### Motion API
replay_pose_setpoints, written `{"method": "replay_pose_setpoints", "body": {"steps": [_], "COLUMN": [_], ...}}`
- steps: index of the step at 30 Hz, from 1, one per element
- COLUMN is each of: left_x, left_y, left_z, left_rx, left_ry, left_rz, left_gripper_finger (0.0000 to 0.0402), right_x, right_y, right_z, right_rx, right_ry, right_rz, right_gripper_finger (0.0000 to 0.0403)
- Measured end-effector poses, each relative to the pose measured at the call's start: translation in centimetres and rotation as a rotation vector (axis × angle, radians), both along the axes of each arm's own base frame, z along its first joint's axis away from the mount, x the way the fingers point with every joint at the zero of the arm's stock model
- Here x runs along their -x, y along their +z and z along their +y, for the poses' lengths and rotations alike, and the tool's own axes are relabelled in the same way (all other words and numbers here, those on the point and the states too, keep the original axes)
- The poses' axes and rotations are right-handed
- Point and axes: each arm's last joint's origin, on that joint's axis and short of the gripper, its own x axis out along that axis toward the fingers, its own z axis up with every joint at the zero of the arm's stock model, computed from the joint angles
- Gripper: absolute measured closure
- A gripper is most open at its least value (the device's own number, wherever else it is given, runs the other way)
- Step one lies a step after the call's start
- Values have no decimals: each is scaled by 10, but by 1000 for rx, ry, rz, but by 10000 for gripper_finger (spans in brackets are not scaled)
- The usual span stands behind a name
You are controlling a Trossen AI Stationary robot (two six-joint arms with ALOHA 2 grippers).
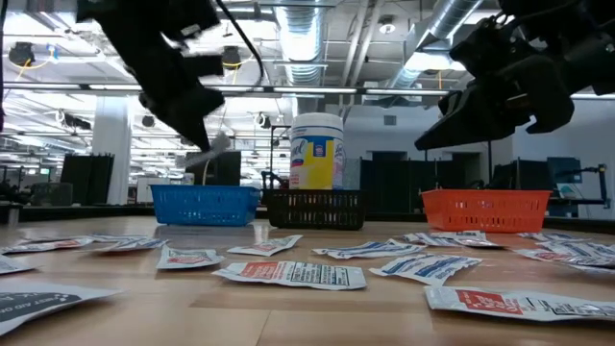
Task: Pick & Place First Aid Supplies
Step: Put the blue bandage into the blue bin
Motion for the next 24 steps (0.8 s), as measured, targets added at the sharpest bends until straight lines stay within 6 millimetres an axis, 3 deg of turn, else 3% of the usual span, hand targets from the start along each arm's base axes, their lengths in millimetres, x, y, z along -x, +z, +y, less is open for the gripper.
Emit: {"method": "replay_pose_setpoints", "body": {"steps": [6, 11, 18, 24], "left_x": [-11, -20, -30, -21], "left_y": [-19, -28, -9, 9], "left_z": [33, 35, 3, -46], "left_rx": [-21, 23, 33, 324], "left_ry": [34, -31, -183, -378], "left_rz": [166, 188, -22, -220], "left_gripper_finger": [355, 320, 297, 295], "right_x": [0, 0, 0, 0], "right_y": [0, 0, 0, 0], "right_z": [0, 0, 0, 0], "right_rx": [0, 6, -6, -8], "right_ry": [1, 4, -1, -1], "right_rz": [-2, -2, -3, -3], "right_gripper_finger": [403, 403, 403, 403]}}
